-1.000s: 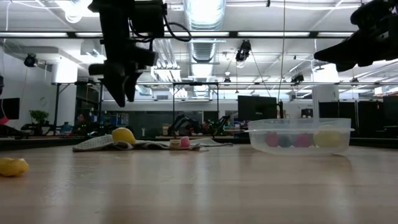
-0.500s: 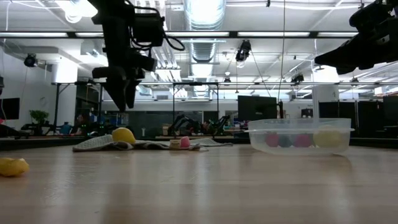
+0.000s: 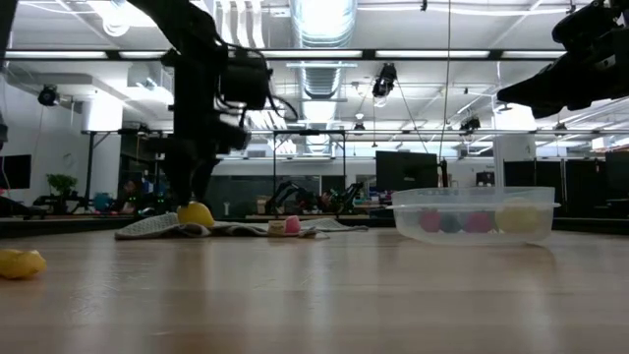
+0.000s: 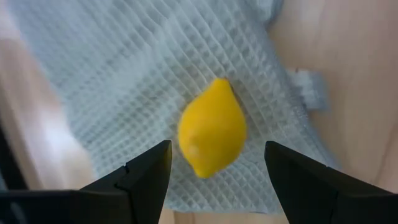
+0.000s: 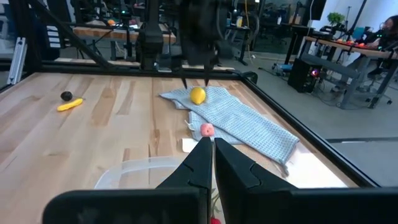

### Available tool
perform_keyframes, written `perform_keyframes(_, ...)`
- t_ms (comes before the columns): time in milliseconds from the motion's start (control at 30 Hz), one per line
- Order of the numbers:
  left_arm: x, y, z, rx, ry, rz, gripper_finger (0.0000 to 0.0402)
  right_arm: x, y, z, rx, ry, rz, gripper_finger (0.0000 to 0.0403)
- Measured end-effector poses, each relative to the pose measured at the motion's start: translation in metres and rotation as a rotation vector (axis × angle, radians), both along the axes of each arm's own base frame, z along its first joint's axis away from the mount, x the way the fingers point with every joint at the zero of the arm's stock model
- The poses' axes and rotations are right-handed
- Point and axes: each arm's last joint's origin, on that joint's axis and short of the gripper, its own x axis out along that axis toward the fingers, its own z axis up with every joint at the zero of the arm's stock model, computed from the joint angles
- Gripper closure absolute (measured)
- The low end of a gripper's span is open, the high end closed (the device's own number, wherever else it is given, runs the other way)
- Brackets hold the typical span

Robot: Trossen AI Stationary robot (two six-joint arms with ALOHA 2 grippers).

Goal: Pick and placing Produce into tupperware
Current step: Put the lemon into the transparent container

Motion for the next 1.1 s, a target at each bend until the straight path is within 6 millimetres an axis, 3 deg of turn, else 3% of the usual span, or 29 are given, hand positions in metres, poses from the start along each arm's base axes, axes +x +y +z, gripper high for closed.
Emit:
perform_keyframes(167,0.006,0.003,-0.019,-0.021,0.091,-0.012,0.0159,0.0,0.0,0.0,0.0,0.0,0.0,0.0394)
perform_keyframes(500,0.015,0.006,-0.022,-0.001,0.082,-0.036,0.0159,0.0,0.0,0.0,-0.001,0.004,0.0,0.0394)
perform_keyframes(800,0.017,0.007,-0.04,-0.024,0.148,-0.056,0.0159,-0.001,0.0,-0.003,-0.002,0.031,0.0,0.0394)
perform_keyframes(1100,0.019,0.007,-0.039,-0.018,0.129,-0.058,0.0159,-0.001,0.0,-0.003,-0.002,0.032,0.0,0.0394)
